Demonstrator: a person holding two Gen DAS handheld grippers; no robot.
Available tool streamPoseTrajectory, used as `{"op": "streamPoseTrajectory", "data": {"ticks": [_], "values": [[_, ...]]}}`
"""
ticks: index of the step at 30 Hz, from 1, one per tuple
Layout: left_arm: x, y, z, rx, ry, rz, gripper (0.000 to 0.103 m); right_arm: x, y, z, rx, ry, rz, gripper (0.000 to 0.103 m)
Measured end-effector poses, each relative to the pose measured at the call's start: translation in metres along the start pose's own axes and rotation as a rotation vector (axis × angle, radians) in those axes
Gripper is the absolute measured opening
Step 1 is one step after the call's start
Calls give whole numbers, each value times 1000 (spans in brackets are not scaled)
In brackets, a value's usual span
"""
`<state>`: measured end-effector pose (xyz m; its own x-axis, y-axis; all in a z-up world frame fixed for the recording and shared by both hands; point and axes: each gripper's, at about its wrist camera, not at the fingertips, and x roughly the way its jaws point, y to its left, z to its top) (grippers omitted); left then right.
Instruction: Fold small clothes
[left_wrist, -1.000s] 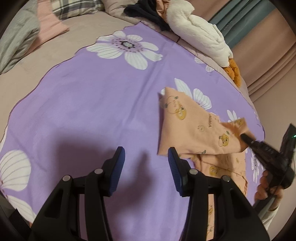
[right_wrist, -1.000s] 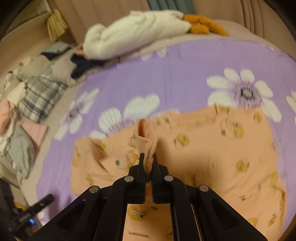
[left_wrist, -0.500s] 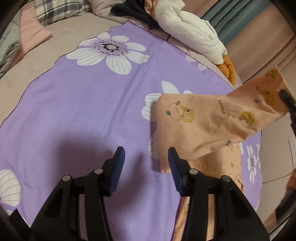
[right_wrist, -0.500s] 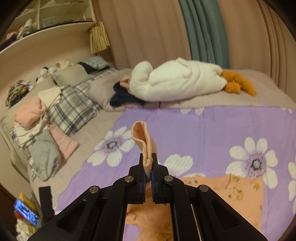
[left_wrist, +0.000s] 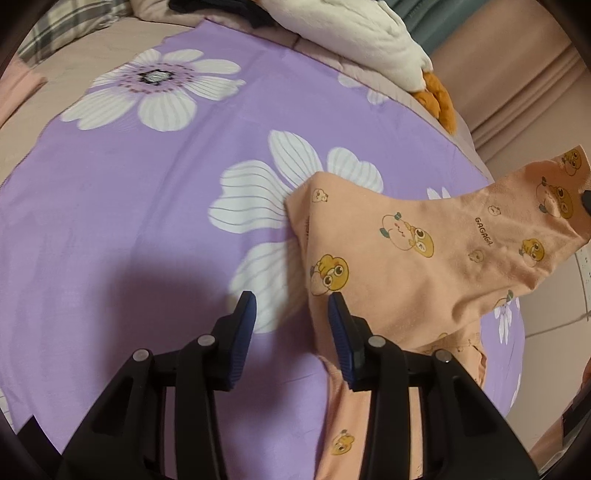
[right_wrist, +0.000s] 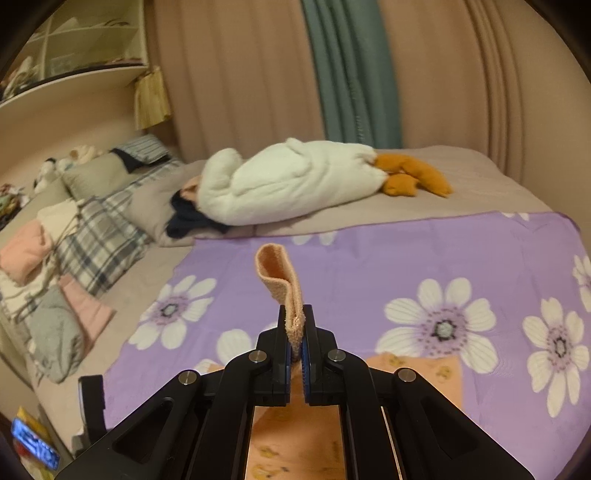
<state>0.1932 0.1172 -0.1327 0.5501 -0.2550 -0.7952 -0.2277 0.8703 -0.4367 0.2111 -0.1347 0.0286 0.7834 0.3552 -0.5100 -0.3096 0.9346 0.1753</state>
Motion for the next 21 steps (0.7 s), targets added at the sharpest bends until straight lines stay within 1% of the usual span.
{"op": "streamPoseTrajectory", "data": {"ticks": [3,7,14,17,21], "values": [[7,-9,3,19,14,-10,39,1,-16,-4,29,6,-28,5],[17,-20,6,38,39,-23,39,3,-37,-11,60,22,-88,5],[34,-33,3,70,78,-10,39,8,-71,-27,121,60,-144,5],[42,-37,1,86,91,11,42,10,-84,-34,144,75,-163,5],[52,-38,-2,76,113,22,42,17,-100,-46,179,112,-185,5]]}}
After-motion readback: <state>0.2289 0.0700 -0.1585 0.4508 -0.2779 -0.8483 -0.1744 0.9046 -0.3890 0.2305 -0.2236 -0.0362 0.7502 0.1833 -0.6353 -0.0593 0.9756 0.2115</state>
